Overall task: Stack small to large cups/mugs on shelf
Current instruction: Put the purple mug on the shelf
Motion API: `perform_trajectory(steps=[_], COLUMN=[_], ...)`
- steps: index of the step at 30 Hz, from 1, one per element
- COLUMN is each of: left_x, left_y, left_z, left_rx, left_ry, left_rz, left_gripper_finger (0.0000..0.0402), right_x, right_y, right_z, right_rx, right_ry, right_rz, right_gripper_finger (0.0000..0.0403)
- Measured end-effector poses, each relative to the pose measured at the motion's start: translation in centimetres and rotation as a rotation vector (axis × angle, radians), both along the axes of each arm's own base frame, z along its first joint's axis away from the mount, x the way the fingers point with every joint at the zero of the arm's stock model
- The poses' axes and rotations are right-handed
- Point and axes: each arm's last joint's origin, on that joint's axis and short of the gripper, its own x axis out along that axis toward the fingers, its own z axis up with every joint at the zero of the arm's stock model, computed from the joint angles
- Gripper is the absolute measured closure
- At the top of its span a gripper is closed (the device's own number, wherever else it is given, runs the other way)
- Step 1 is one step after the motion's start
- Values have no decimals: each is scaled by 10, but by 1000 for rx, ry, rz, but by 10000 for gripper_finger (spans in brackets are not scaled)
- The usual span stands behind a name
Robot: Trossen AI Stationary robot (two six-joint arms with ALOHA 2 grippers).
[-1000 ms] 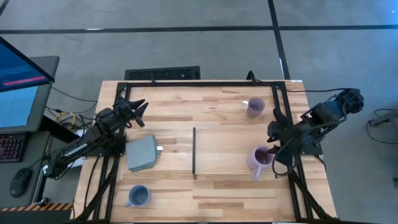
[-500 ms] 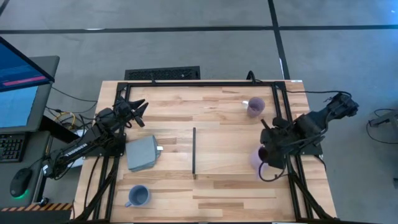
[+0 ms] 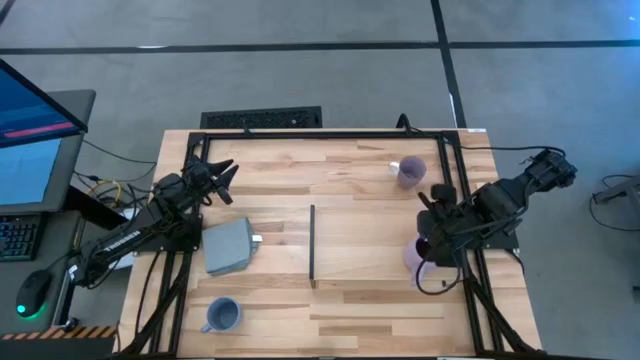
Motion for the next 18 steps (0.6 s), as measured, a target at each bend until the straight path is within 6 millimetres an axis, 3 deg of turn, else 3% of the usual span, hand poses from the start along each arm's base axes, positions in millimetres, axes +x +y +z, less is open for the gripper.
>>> perform_trajectory(steps=[18], left_x=[0], left_y=[0], left_z=[0], left_rx=[-41], left_ry=[-35], left_rz=[-7], left_gripper_finger=[280], right_x=[3], right_y=[-9], right_z=[2], right_rx=[-143], right_ry=[0], right_rz=[215], right_gripper_finger=[159])
